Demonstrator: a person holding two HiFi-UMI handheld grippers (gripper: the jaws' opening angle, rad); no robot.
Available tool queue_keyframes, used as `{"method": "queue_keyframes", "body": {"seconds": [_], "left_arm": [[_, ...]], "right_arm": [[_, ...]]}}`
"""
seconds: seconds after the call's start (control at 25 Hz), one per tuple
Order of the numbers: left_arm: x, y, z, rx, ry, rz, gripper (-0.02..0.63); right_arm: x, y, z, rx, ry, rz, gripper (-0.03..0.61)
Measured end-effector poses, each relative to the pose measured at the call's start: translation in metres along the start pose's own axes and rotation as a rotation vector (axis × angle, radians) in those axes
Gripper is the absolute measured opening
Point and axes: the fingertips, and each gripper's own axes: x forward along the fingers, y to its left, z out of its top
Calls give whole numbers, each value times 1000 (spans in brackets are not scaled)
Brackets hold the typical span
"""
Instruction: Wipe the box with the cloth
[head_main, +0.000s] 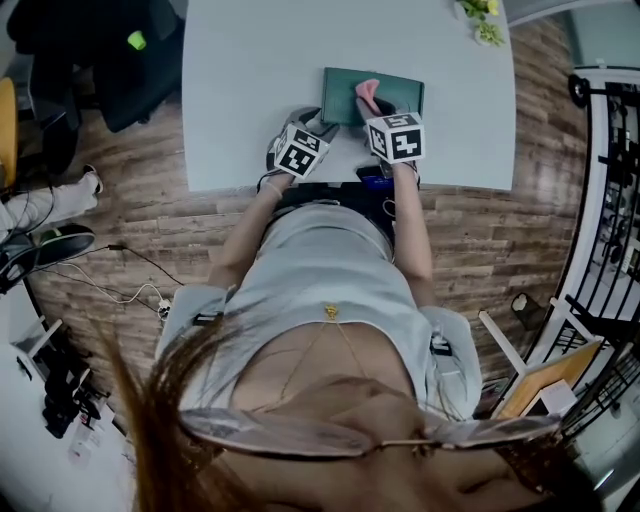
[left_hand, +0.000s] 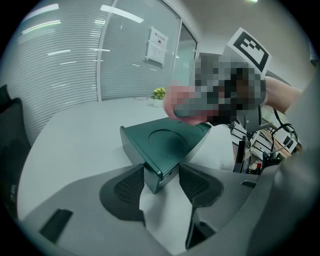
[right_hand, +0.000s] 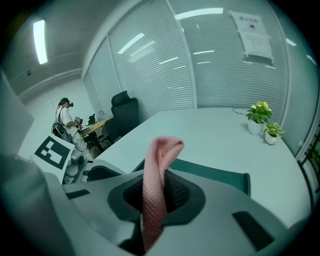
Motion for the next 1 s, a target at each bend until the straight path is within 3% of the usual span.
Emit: {"method": "queue_keyframes", "body": {"seconds": [0.44, 0.68, 1.0], "left_arm": [[0, -2, 0, 0, 3, 0, 233], [-1, 0, 0, 1, 6, 1, 233], [2, 3, -5, -7, 7, 9, 233]], "right_arm": [[-58, -81, -35, 9, 40, -229, 46], [-68, -96, -55, -5, 94, -295, 46], [-60, -100, -82, -6, 168, -312, 46]]}}
